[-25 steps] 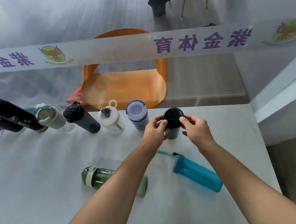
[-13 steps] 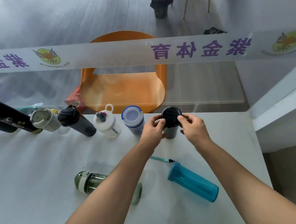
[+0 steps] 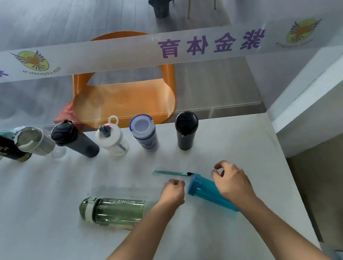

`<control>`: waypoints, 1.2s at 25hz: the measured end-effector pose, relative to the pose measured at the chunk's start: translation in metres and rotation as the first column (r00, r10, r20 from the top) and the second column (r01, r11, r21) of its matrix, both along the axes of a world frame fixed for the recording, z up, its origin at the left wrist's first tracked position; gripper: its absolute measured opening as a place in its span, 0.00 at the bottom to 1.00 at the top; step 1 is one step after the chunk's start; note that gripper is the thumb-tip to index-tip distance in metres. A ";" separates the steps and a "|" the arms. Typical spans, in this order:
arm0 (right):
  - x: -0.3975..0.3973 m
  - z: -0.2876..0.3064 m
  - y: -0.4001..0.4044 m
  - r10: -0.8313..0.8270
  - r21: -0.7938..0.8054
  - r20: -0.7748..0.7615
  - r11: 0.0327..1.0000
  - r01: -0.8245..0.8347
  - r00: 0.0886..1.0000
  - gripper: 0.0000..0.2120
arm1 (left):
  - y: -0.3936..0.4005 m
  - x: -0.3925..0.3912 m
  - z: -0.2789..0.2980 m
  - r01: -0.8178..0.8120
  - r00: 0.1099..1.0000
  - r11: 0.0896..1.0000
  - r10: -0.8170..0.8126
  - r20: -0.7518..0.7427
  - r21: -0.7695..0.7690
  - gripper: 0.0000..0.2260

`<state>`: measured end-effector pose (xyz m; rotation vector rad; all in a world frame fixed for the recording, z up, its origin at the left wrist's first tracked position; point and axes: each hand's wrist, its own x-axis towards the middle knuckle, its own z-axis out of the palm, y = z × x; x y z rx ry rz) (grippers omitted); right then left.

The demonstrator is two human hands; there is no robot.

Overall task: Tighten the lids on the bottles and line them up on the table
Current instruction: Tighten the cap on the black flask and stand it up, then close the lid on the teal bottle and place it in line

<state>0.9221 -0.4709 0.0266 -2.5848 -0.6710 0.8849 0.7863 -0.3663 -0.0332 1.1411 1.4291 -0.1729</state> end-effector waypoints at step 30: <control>-0.075 0.002 -0.034 -0.494 0.264 -0.192 0.806 0.530 0.848 0.24 | -0.022 -0.014 0.052 0.038 0.877 0.996 0.007 0.480 -0.084 0.13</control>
